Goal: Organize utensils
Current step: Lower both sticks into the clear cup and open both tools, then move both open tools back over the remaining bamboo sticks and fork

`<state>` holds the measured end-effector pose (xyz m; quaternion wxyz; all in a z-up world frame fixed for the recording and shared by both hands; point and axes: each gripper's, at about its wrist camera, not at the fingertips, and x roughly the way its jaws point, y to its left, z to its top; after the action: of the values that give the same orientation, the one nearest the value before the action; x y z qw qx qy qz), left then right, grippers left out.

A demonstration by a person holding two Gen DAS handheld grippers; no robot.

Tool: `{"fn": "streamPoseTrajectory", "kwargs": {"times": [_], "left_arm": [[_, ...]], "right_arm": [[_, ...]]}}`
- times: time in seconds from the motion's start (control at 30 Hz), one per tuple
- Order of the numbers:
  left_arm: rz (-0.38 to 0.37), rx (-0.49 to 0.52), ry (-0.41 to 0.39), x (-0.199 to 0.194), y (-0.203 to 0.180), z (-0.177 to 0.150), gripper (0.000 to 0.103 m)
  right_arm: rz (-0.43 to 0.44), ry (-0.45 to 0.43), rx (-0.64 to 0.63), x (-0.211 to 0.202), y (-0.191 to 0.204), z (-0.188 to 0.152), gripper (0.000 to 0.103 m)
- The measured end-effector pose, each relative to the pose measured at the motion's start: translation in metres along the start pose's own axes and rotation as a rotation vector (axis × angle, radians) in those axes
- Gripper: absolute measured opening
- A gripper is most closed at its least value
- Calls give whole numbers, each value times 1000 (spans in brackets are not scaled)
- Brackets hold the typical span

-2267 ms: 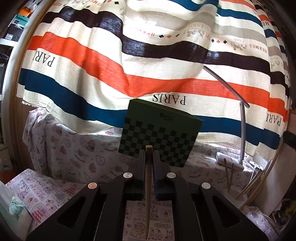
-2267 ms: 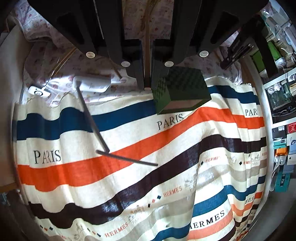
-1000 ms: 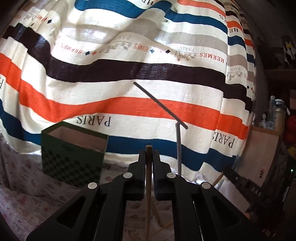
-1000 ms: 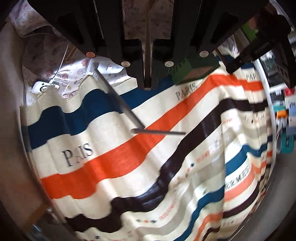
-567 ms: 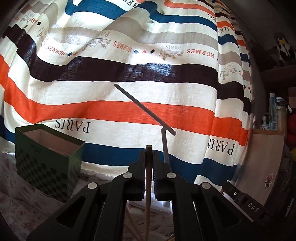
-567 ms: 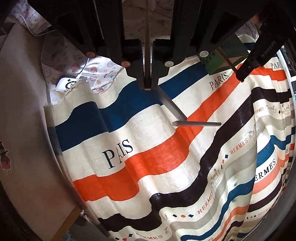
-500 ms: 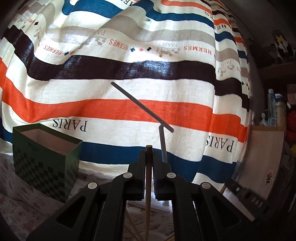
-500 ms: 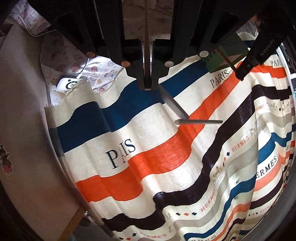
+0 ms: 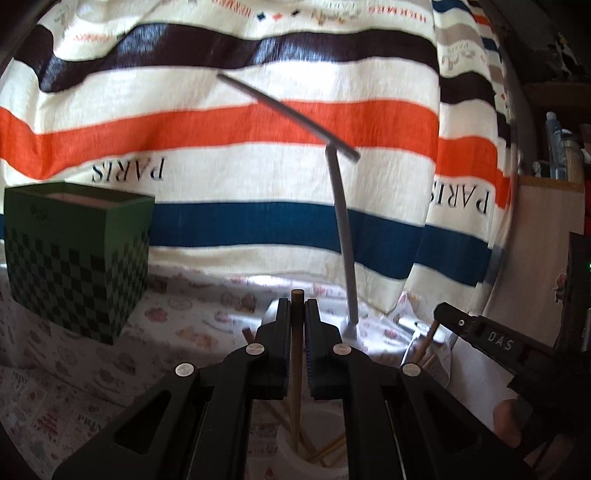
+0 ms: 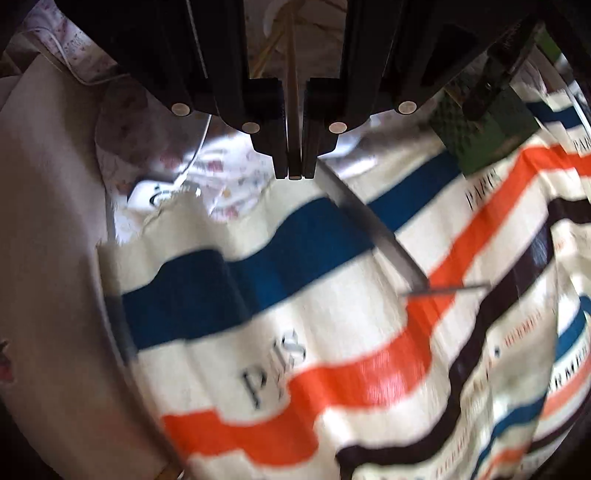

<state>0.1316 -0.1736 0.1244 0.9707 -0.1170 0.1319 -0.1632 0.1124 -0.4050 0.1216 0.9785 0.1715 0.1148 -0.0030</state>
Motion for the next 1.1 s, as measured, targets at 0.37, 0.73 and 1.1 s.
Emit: {"fn": "streamPoseTrajectory", "kwargs": {"times": [0.37,0.73,1.1], "left_arm": [[69,92,83,19,-4,-8,7],[147,209,-20,-16,8,-4,45],[199,216,-50,-78,54,-3,74]], "right_arm": [[-38,132,-76,29,11,-18,8],[-26,154,-61,23,8,-10,52],[185,51,-130,-24,65,-10,66]]}}
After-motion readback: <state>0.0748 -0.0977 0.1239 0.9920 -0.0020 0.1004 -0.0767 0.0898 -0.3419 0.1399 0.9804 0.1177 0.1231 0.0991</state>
